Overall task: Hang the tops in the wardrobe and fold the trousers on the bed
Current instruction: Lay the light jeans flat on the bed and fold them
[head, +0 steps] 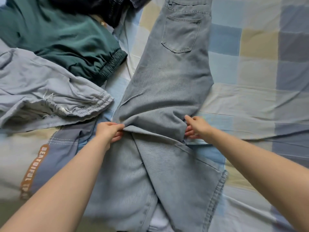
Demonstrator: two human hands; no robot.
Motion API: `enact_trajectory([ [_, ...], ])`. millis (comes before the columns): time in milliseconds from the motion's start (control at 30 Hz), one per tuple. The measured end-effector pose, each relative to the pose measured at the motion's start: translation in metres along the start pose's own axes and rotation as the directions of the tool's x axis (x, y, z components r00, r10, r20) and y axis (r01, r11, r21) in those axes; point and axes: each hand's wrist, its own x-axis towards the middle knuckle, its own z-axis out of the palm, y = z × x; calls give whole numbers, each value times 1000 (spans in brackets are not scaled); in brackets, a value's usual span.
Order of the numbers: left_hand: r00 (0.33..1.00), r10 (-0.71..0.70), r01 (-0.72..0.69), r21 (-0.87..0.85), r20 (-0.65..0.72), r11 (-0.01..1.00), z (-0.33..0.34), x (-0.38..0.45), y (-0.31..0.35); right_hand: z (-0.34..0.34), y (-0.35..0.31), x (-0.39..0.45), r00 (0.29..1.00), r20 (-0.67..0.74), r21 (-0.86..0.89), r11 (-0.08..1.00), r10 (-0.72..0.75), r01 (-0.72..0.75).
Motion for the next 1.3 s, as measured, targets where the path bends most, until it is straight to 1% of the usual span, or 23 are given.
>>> enact_trajectory([
  [67, 992, -95, 87, 93, 82, 992, 4, -1, -7, 19, 19, -16, 997, 82, -124, 992, -5, 15],
  [133, 981, -146, 129, 132, 126, 983, 9, 1, -13, 34, 36, -25, 993, 74, -290, 950, -97, 115],
  [233, 969, -155, 139, 97, 191, 985, 14, 5, -19, 35, 62, -31, 989, 58, -626, 767, -136, 142],
  [300, 961, -163, 156, 51, 224, 987, 4, 9, -21, 38, 72, -43, 993, 90, -764, 635, -74, 116],
  [333, 958, -162, 162, 17, 239, 987, -2, 10, -21, 38, 74, -51, 995, 95, -785, 613, -19, 87],
  [433, 943, -163, 167, 10, 289, 986, -28, 6, -23, 61, 81, -89, 987, 132, -768, 639, 93, 43],
  [533, 961, -72, 48, 95, 265, 994, -47, -2, -25, 103, 81, -131, 936, 320, -769, 617, 148, 165],
  [600, 942, -85, 32, 166, 326, 986, -54, -9, -30, 142, 88, -156, 855, 457, -652, 746, 245, 134],
  [667, 876, -196, 77, 274, 442, 959, -56, -21, -42, 181, 94, -177, 745, 578, -517, 856, 334, 16],
  [733, 855, -211, 1, 406, 474, 914, -61, -29, -65, 210, 100, -187, 608, 709, -411, 910, 357, -55],
  [767, 865, -187, -43, 441, 465, 896, -64, -32, -75, 218, 100, -185, 599, 735, -352, 934, 318, -65],
  [800, 884, -164, -65, 461, 438, 885, -69, -32, -87, 220, 100, -180, 678, 693, -268, 961, 242, -70],
  [833, 901, -152, -63, 469, 406, 881, -75, -31, -96, 219, 98, -171, 820, 551, -186, 981, 155, -61],
  [867, 915, -149, -46, 463, 376, 885, -82, -28, -104, 211, 98, -162, 952, 293, -137, 989, 92, -53],
  [900, 923, -148, -27, 445, 355, 895, -89, -24, -109, 200, 98, -149, 999, -32, -132, 991, 29, -33],
  [933, 927, -149, -13, 424, 346, 905, -95, -20, -111, 185, 101, -138, 950, -311, -154, 987, -10, -40],
  [967, 924, -152, -10, 419, 350, 908, -100, -18, -112, 171, 108, -130, 874, -486, -172, 982, -16, -78],
  [1000, 920, -154, -14, 421, 361, 907, -103, -16, -112, 158, 117, -124, 822, -570, -184, 971, 20, -151],
  [1067, 897, -158, -30, 413, 412, 910, -108, -18, -112, 144, 135, -116, 802, -575, -152, 943, 160, -297],
  [1133, 832, -213, -41, 439, 512, 897, -110, -28, -110, 141, 147, -114, 866, -445, -49, 960, 228, -277],
  [1200, 700, -341, -77, 541, 627, 837, -112, -40, -109, 142, 151, -122, 944, -244, 123, 973, 221, -196],
  [1267, 577, -447, -100, 602, 684, 792, -118, -48, -105, 141, 155, -135, 970, -117, 223, 957, 213, -183],
  [1300, 550, -467, -98, 609, 693, 787, -123, -49, -100, 141, 156, -142, 974, -84, 252, 950, 210, -183],
])
